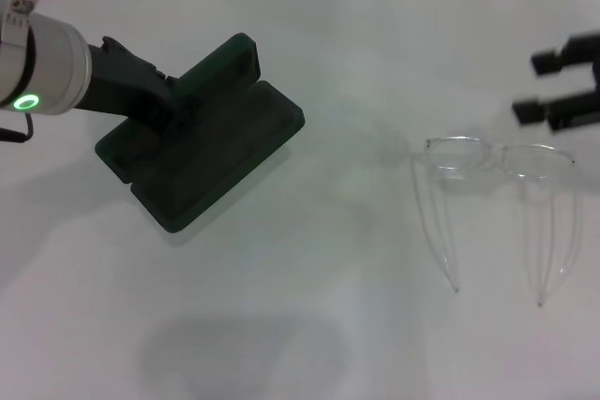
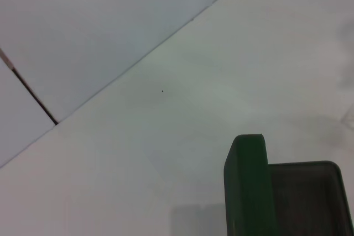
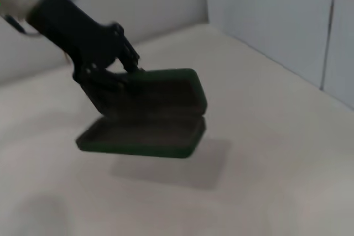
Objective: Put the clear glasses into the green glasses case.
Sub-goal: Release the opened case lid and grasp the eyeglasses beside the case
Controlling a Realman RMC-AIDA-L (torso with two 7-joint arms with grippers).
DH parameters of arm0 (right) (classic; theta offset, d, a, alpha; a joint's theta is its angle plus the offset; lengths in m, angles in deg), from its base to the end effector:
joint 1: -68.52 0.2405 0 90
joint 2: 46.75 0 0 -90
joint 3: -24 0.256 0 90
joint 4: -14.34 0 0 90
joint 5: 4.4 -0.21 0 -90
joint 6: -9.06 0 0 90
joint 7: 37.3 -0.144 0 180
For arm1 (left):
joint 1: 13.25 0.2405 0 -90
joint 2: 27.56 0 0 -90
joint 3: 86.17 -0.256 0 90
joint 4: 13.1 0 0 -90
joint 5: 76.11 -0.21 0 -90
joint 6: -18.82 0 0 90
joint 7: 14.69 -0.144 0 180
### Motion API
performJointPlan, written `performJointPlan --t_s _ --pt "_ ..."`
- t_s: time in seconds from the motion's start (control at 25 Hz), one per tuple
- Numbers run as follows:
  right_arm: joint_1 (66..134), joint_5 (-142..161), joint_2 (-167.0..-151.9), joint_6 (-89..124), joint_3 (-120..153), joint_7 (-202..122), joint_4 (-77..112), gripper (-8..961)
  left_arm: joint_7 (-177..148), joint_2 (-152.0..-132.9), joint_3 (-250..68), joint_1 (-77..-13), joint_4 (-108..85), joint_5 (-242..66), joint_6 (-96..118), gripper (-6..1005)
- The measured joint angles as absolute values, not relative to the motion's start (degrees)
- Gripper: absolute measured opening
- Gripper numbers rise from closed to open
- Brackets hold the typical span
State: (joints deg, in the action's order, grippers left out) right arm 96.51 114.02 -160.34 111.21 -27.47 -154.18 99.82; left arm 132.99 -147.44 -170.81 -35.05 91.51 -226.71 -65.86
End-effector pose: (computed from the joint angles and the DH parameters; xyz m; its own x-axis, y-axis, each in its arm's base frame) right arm 0.1767 0.3353 0.1161 0.9305 -0.3059 -0.2014 -0.3548 -0.8893 -0.2884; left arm -0.1423 0.3296 0.0401 0.8788 0.4752 -0.0445 0.3593 -0.7201 -0.5936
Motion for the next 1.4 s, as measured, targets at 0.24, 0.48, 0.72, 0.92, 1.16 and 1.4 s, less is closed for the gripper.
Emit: performJointPlan --t_s 0.24,0.48,0.72,0.92,1.16,1.4 --pt "106.67 127.64 -157.91 114.7 -27.97 -156.51 98.93 676 133.23 -147.44 -170.83 -34.87 91.53 -226.64 -64.95 204" --pt "113.72 136.52 -157.26 116.2 -30.06 -154.99 88.21 553 133.29 -147.44 -171.59 -34.43 91.17 -224.52 -62.83 205" --pt "118.24 146.94 -158.69 110.31 -37.37 -153.93 77.86 529 133.31 -147.43 -174.21 -32.84 90.99 -223.78 -59.75 205" --pt "121.18 150.76 -160.46 104.58 -38.2 -151.29 72.19 515 133.31 -147.43 -174.48 -30.96 90.51 -223.5 -58.17 204" --pt "122.83 150.9 -160.68 101.79 -38.25 -150.45 68.76 498 133.45 -147.46 -174.59 -30.21 89.64 -222.74 -57.46 204" --pt "123.53 151.02 -161.83 98.14 -38.44 -148.34 63.83 481 133.45 -147.5 -174.59 -29.71 88.7 -221.61 -57.28 204"
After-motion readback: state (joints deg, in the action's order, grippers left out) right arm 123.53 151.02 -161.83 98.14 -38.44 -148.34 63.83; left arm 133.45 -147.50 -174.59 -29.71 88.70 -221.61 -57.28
